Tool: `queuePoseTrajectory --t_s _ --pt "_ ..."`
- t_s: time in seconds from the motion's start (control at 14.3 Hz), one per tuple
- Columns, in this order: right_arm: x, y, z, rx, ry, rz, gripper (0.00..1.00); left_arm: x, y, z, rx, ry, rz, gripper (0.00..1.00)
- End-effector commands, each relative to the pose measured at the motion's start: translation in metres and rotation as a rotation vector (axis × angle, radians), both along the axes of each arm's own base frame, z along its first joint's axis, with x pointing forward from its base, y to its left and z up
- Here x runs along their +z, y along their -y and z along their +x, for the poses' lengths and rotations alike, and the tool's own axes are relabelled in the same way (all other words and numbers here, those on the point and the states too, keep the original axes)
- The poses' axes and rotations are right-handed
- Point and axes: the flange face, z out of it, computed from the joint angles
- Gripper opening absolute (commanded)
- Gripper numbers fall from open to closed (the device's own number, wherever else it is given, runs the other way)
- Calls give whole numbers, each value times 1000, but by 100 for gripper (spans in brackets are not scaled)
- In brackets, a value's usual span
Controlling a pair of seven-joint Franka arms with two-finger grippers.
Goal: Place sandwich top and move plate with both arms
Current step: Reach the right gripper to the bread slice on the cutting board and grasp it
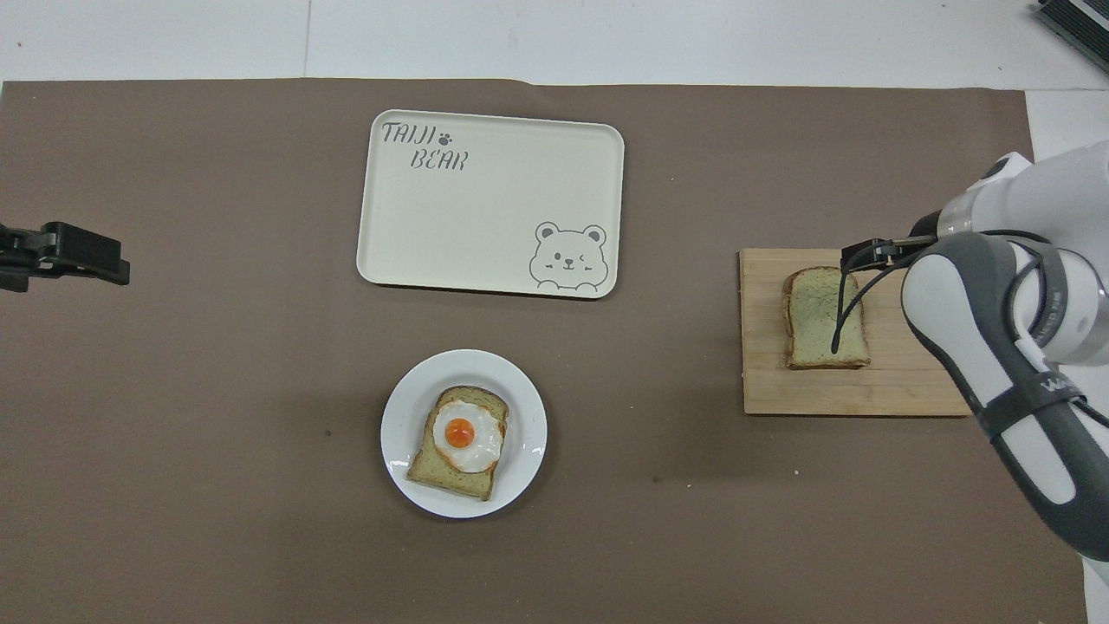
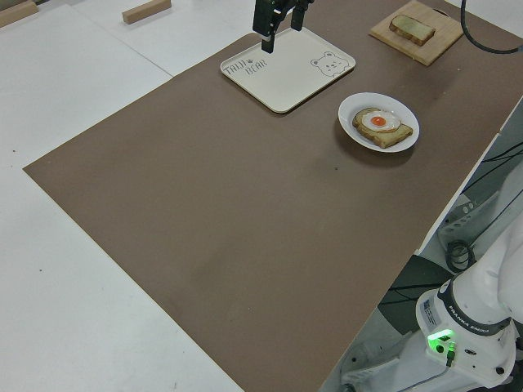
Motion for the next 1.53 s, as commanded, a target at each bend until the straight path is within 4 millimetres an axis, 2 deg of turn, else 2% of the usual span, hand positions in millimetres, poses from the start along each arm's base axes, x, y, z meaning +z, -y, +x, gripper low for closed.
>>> queuePoseTrajectory --t_s 0.0,0.28,0.63,0.7,0.77,0.84,0.91,1.46 --pt "-25 23 -8 24 17 24 100 2 -1 -6 9 -3 16 100" --pt "-55 23 -20 -34 -13 137 100 2 0 -6 9 -3 16 100" --pt "-69 16 -34 -28 -28 134 100 2 -1 -6 9 -5 16 100" --pt "-69 15 -34 -26 -30 134 95 2 -1 -6 9 -3 16 100" --pt "-69 14 -34 -25 -32 135 63 2 0 -6 8 -3 16 100" --pt "-69 12 -34 -31 -33 135 15 2 0 -6 9 -3 16 100" --pt "-69 12 -34 -34 -34 135 0 2 -1 -6 9 -3 16 100" --pt "-69 6 -33 -59 -34 134 0 2 -1 -6 9 -3 16 100"
